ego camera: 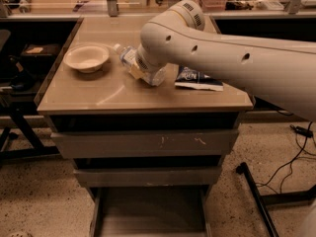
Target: Pick blue plastic bottle from bottom drawer and place on counter
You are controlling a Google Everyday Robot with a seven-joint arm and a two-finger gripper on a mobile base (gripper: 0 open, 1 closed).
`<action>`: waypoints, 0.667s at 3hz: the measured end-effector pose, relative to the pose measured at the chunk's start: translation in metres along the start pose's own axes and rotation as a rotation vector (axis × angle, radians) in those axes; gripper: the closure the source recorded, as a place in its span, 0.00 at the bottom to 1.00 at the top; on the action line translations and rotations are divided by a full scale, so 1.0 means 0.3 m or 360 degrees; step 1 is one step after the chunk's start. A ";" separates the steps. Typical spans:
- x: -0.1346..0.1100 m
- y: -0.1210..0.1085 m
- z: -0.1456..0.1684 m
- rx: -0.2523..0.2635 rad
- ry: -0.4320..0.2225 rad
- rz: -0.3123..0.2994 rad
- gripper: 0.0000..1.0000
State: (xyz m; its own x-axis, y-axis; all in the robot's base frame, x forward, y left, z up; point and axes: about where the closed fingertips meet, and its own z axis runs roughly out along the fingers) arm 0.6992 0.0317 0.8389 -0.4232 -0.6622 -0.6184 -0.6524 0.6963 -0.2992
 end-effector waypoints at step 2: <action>0.000 0.000 0.000 0.0000 0.0001 0.0000 0.59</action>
Offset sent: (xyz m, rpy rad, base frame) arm -0.0001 0.0000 -0.0002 -0.0003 0.0005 0.0001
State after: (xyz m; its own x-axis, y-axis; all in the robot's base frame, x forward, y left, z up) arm 0.6992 0.0318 0.8387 -0.4234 -0.6624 -0.6180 -0.6526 0.6962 -0.2991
